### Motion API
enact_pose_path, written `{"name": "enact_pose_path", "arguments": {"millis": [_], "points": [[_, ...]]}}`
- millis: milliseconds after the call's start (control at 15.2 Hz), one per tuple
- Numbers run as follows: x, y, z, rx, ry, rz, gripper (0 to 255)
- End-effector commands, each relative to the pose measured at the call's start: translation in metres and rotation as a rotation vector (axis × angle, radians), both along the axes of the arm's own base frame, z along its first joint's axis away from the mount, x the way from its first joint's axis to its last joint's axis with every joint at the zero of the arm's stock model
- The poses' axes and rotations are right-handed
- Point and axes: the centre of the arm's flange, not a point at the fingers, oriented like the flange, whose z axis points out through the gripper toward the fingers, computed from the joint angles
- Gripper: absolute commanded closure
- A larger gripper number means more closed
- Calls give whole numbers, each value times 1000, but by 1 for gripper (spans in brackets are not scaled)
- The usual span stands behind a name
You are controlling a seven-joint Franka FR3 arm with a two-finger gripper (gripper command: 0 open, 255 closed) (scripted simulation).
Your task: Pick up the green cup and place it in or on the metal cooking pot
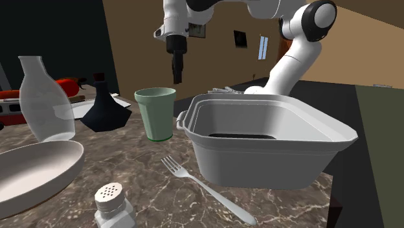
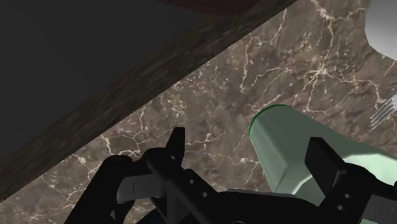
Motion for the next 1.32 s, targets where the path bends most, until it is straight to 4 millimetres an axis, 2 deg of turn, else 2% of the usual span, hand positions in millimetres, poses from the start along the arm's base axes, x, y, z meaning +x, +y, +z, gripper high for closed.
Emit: {"name": "enact_pose_path", "arguments": {"millis": [0, 330, 396, 858, 1254], "points": [[20, 12, -2, 28, -14, 27, 0], [66, 47, -5, 94, -45, 97, 0], [68, 49, -5, 98, -46, 101, 0], [69, 62, -43, 98, -46, 101, 0], [69, 62, -43, 98, -46, 101, 0]]}}
